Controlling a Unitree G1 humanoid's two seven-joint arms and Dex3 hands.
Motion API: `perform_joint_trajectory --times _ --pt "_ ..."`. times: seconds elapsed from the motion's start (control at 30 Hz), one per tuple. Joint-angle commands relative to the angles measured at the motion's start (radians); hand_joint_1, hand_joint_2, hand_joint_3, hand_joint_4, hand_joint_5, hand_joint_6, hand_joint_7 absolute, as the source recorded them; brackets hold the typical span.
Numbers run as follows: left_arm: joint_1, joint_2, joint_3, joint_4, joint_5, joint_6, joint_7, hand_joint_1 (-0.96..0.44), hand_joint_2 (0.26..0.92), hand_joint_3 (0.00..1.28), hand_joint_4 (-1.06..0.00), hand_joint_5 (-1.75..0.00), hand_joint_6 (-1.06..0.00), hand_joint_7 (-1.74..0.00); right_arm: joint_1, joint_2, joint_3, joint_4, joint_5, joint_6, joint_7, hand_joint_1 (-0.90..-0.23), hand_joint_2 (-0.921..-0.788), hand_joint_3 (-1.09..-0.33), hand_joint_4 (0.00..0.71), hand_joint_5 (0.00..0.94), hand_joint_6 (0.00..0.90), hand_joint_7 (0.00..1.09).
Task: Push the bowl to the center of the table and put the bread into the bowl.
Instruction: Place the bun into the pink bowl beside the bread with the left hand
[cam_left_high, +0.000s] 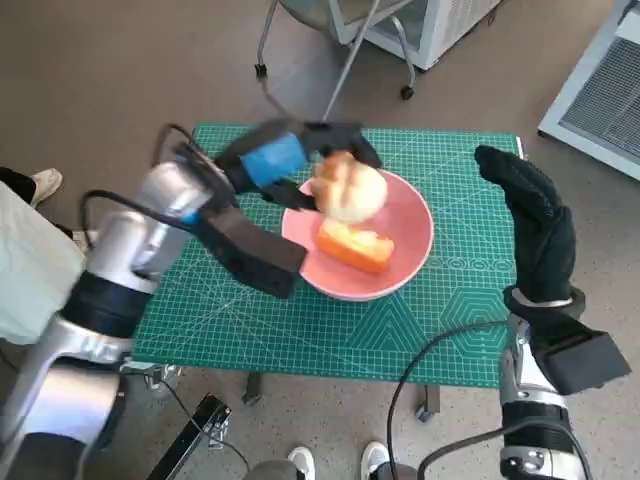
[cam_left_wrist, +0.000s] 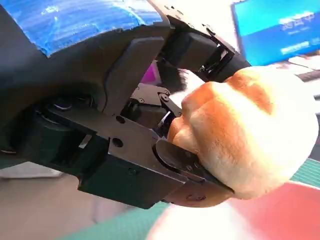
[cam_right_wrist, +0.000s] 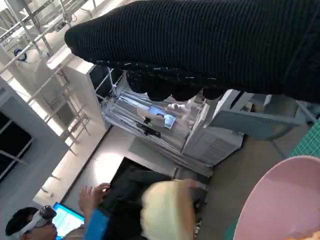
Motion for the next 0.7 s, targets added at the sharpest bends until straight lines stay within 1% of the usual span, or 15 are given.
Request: perform_joint_trajectory --times 0.03,0.07,0.1,0.13,0.17,0.2,0.23,0.3,0.37,0.5,0.7 --pt "0.014 -0.030 -0.027 0.001 0.017 0.048 -0.056 0.00 0.921 0.15 -0.52 -1.25 -0.61 -1.26 0.021 -0.009 -0.004 0.011 -0.003 0.004 0.001 -0.582 -0.921 -0.828 0.389 0.018 0.043 0.76" --pt "0.016 -0.033 -0.034 -0.002 0.024 0.061 -0.069 0.04 0.894 0.15 -0.49 -0.94 -0.57 -0.99 0.022 -0.010 -0.005 0.011 -0.002 0.004 0.002 -0.582 -0.921 -0.827 0.389 0.018 0.042 0.76" --pt "0.017 -0.036 -0.044 -0.006 0.037 0.078 -0.088 0.06 0.889 0.14 -0.51 -0.78 -0.57 -0.85 0.023 -0.011 -0.005 0.010 -0.002 0.004 0.002 -0.582 -0.921 -0.827 0.389 0.018 0.042 0.76" --pt "0.018 -0.038 -0.050 -0.010 0.046 0.090 -0.102 0.08 0.887 0.11 -0.52 -0.52 -0.59 -0.61 0.023 -0.011 -0.005 0.009 -0.002 0.003 0.001 -0.582 -0.921 -0.827 0.390 0.018 0.042 0.76" --pt "0.019 -0.040 -0.058 -0.018 0.059 0.107 -0.121 0.09 0.889 0.09 -0.51 -0.33 -0.60 -0.42 0.024 -0.012 -0.006 0.008 -0.004 0.002 0.000 -0.582 -0.921 -0.827 0.390 0.017 0.041 0.76" --pt "0.020 -0.041 -0.063 -0.024 0.068 0.119 -0.135 0.09 0.887 0.07 -0.47 -0.21 -0.59 -0.29 0.025 -0.012 -0.006 0.007 -0.005 0.002 -0.001 -0.582 -0.921 -0.827 0.390 0.017 0.041 0.76" --pt "0.021 -0.042 -0.068 -0.033 0.077 0.132 -0.149 0.09 0.887 0.06 -0.46 -0.17 -0.58 -0.24 0.026 -0.012 -0.006 0.004 -0.008 0.002 -0.002 -0.582 -0.921 -0.827 0.390 0.017 0.041 0.76" --pt "0.023 -0.046 -0.075 -0.047 0.090 0.152 -0.168 0.09 0.875 0.04 -0.39 -0.07 -0.56 -0.11 0.026 -0.013 -0.006 0.001 -0.011 0.003 -0.005 -0.583 -0.921 -0.827 0.390 0.017 0.041 0.76" --pt "0.026 -0.051 -0.078 -0.059 0.098 0.170 -0.186 0.08 0.866 0.03 -0.36 -0.04 -0.55 -0.07 0.026 -0.014 -0.006 0.000 -0.013 0.003 -0.007 -0.583 -0.921 -0.827 0.390 0.017 0.041 0.76" --pt "0.034 -0.057 -0.077 -0.069 0.092 0.182 -0.199 0.05 0.840 0.01 -0.33 -0.01 -0.53 -0.02 0.025 -0.015 -0.006 0.001 -0.014 0.002 -0.007 -0.580 -0.921 -0.827 0.391 0.016 0.042 0.76" --pt "0.036 -0.058 -0.077 -0.062 0.092 0.176 -0.187 0.05 0.832 0.00 -0.33 0.00 -0.54 -0.01 0.023 -0.018 -0.007 0.006 -0.016 -0.001 -0.007 -0.578 -0.921 -0.826 0.391 0.015 0.042 0.76"
